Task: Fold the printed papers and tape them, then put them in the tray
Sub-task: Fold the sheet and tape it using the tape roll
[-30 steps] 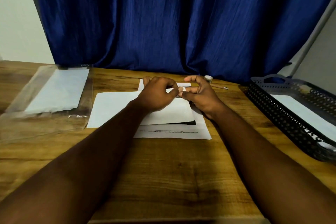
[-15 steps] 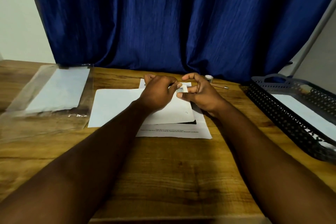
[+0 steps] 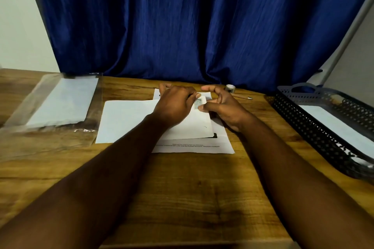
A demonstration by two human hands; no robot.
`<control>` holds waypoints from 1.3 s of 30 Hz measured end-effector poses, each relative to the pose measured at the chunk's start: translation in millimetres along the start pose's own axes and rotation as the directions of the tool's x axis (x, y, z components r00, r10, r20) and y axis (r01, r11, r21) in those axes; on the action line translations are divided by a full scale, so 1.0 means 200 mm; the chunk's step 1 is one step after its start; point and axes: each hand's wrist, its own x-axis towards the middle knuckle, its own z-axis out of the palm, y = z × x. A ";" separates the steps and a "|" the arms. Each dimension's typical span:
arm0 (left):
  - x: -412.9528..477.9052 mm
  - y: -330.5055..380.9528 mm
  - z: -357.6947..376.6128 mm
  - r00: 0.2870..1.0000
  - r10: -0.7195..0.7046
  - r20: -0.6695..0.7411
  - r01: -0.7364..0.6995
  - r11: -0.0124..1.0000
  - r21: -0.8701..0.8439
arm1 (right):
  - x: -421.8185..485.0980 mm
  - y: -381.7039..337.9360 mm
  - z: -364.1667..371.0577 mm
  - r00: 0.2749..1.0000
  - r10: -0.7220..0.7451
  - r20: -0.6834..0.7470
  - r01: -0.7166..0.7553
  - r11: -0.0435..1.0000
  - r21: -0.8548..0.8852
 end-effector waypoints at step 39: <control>-0.04 0.04 0.01 0.860 -0.494 -0.132 0.424 0.833 -0.354 | 0.05 -0.06 -0.03 0.865 0.062 -0.498 0.241 0.820 0.519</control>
